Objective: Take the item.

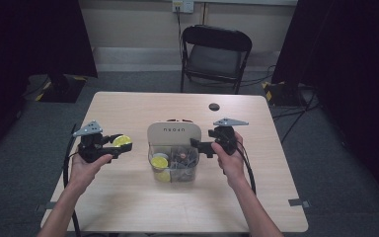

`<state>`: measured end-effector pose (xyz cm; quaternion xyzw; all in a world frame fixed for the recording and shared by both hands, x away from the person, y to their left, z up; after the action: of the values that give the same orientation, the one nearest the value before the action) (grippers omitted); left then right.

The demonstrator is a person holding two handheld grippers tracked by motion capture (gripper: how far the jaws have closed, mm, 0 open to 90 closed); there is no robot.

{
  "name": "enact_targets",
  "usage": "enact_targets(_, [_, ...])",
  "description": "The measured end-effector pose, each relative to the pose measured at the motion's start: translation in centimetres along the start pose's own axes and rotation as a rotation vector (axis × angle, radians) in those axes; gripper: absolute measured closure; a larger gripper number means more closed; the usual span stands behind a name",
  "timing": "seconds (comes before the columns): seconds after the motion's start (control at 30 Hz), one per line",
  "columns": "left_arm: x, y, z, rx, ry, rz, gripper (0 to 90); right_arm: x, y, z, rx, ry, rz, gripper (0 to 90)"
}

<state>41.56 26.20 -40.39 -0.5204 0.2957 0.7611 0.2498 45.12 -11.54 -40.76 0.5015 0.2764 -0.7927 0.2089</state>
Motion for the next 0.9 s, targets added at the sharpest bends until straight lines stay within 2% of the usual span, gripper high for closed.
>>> enact_targets(0.07, [0.1, -0.7, 0.0, -0.014, -0.005, 0.008, 39.9, 0.0, 0.0, 0.0, -0.002, -0.001, 0.0, 13.5])
enact_targets(0.2, [0.2, -1.3, 0.0, -0.026, -0.017, 0.001, 39.9, 0.0, 0.0, 0.0, -0.003, -0.001, 0.001, 13.5])
enact_targets(0.27, [0.3, -1.5, -0.1, -0.025, -0.015, 0.011, 39.9, 0.0, 0.0, 0.0, -0.002, -0.001, 0.001, 13.5])
enact_targets(0.4, [0.7, -2.5, -0.3, -0.052, -0.046, -0.016, 39.9, 0.0, 0.0, 0.0, -0.001, 0.0, 0.001, 13.5])
enact_targets(0.57, [1.4, -3.8, -0.6, -0.079, -0.081, 0.0, 39.9, 0.0, 0.0, 0.0, -0.003, 0.0, 0.003, 13.5])
enact_targets(0.9, [2.4, -5.9, -1.0, -0.112, -0.107, 0.028, 39.9, 0.0, 0.0, -0.1, -0.008, -0.002, 0.003, 13.4])
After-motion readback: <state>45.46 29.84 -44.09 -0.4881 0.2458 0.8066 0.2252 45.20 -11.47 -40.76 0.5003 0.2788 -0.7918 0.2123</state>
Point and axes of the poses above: each handheld gripper's, and its own axes: z roughly backward along the jaws, x roughly out of its underside, y roughly to its right, the point moved 2 cm from there along -z, roughly forward along the jaws, and after that the axes turned 10 degrees about y, right-handed, at the moved point
